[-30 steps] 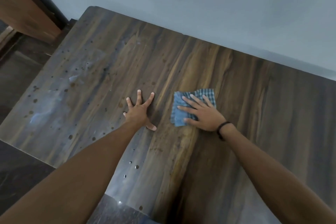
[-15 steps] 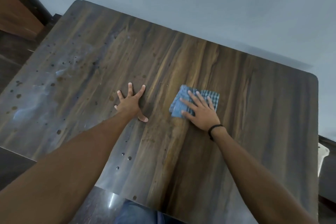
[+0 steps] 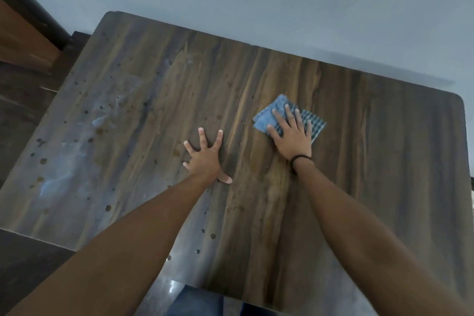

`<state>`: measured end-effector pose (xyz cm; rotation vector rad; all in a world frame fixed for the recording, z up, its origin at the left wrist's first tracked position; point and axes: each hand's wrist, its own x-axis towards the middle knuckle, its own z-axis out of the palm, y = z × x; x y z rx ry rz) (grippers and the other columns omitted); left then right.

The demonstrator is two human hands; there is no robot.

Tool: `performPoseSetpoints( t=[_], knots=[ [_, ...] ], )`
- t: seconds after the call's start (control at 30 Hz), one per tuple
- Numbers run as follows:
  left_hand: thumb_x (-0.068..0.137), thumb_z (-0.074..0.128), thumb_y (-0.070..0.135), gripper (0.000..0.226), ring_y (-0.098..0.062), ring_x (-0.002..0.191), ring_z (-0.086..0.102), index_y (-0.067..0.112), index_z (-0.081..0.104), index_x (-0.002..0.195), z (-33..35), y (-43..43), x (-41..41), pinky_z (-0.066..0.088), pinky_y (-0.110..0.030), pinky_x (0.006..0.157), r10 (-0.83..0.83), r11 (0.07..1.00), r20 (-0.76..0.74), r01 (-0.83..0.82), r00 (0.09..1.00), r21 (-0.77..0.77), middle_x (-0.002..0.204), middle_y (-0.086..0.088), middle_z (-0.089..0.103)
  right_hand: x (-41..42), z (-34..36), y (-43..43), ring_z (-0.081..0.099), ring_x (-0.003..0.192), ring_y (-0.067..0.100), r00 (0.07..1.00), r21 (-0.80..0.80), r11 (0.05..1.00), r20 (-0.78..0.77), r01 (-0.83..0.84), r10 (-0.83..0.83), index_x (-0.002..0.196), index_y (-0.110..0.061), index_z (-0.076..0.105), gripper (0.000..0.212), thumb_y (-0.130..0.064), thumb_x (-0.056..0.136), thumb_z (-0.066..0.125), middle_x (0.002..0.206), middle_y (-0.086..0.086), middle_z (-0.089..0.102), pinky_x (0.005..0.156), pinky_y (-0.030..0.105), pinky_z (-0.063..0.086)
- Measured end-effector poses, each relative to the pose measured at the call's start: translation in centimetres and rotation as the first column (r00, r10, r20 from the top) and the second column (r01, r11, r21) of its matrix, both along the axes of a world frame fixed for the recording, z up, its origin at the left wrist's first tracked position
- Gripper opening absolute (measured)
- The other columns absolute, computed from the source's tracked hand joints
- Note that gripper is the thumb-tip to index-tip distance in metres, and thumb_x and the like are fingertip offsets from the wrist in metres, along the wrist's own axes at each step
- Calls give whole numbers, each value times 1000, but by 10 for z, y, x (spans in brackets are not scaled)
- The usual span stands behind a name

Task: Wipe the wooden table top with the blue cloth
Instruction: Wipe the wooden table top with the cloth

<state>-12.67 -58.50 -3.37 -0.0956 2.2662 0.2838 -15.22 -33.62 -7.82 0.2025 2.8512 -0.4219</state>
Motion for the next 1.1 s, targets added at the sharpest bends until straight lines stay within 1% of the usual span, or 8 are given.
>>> performPoseSetpoints(
  t=[0.07,0.23,0.43,0.57,0.63,0.8,1.0,1.1],
  knots=[
    [60,94,48,150,-52,147,-22,51,-26,150,2,-1,0,28,-76,107,-26,1000,-3,26,1000,-8,155,2,-46,9,-3,-43,-8,154,20,989,8,989,-21,145,-145,157,-47,9,59,-64,101,20,167,-10,-3,120,53,-8],
    [68,90,45,146,-58,141,-29,39,-29,153,3,-10,3,24,-75,111,-200,980,53,199,978,13,151,-8,-51,63,3,-13,-4,154,15,914,52,912,15,-406,406,152,-57,9,56,-69,98,21,166,-18,-1,123,53,1],
    [71,90,38,146,-59,137,-33,30,-30,153,8,-30,12,19,-69,114,-393,919,72,393,917,7,152,-12,-49,74,2,-50,-9,154,20,975,16,975,5,222,-222,156,-50,7,59,-65,100,21,166,-12,-6,120,52,-10],
    [71,90,36,145,-57,140,-30,32,-28,155,3,-28,18,18,-68,115,-367,930,29,368,930,-6,153,-10,-48,131,3,-46,-12,154,16,929,57,927,39,-370,368,155,-53,4,58,-68,100,17,165,-15,-10,122,53,-5],
    [70,91,37,145,-56,142,-28,32,-26,156,1,-31,21,19,-67,116,-368,930,3,368,930,-1,155,-9,-45,135,6,-5,-13,153,12,879,51,878,52,-476,474,153,-57,7,58,-72,98,18,165,-18,-7,123,52,-3],
    [63,93,43,153,-53,143,-29,35,-31,153,-5,-36,30,17,-70,115,-409,911,6,408,913,-62,153,-6,-49,132,5,-41,-10,154,18,974,4,974,16,226,-226,154,-53,8,59,-66,99,23,164,-17,-8,120,51,-12],
    [61,95,43,154,-52,144,-29,38,-29,152,-3,-34,30,18,-69,115,-393,916,13,393,919,-75,153,-4,-49,198,1,-24,-9,154,14,917,20,916,10,-400,399,153,-57,7,57,-70,99,19,166,-17,-5,122,50,-7],
    [61,95,42,153,-50,144,-29,40,-27,153,-1,-35,29,17,-68,116,-389,919,15,390,921,-57,154,-2,-48,193,0,-1,-5,154,14,994,21,994,8,-107,107,152,-59,10,57,-69,98,25,164,-20,-3,123,50,-3]
  ],
)
